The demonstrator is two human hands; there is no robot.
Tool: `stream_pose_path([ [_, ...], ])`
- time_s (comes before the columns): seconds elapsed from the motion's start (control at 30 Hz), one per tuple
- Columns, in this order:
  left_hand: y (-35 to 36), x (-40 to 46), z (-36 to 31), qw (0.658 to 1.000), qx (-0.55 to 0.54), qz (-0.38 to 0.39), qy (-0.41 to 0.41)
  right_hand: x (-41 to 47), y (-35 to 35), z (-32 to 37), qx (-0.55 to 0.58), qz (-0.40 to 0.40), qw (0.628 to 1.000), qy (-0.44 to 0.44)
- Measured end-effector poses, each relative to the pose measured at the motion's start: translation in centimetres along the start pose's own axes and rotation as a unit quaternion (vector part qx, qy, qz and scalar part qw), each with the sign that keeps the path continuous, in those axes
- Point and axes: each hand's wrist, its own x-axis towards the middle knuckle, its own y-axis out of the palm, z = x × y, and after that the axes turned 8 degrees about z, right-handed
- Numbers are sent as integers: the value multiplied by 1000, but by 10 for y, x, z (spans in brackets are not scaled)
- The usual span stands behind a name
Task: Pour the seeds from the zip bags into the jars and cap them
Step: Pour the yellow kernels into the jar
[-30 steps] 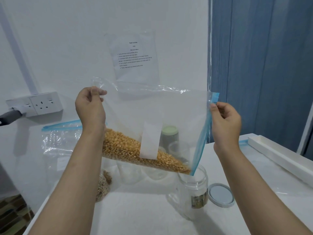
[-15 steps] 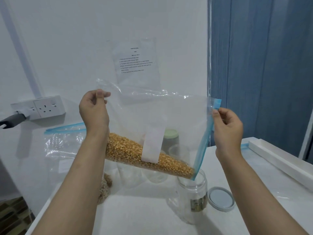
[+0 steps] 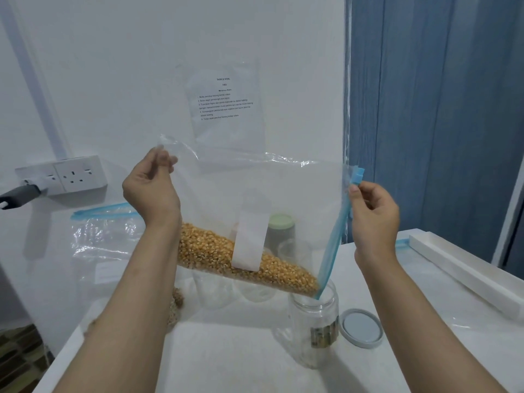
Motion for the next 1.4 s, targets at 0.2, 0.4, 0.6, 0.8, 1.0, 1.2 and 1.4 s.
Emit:
stream_pose_path([
  [0.2, -1, -1, 2, 1000, -3, 0, 13, -1, -2, 1, 0, 0, 1000, -3],
  [0.4, 2, -1, 4, 1000, -13, -6, 16, -1, -2, -1, -9, 1, 1000, -5],
  [0.6, 4, -1, 3, 999, -10, -4, 31, 0, -2, -3, -5, -5, 1000, 0],
  [0.8, 9, 1, 2, 999, -20, 5, 42, 2, -3, -6, 8, -9, 1000, 2],
  [1.0, 11, 3, 2, 999, -21, 9, 47, 5, -3, -9, 19, -9, 1000, 8],
  [1.2, 14, 5, -2, 999, -23, 13, 46, 6, -5, -10, 23, -8, 1000, 12],
  [1.4, 15, 6, -4, 999, -20, 22, 46, 7, -6, -10, 18, -9, 1000, 15],
])
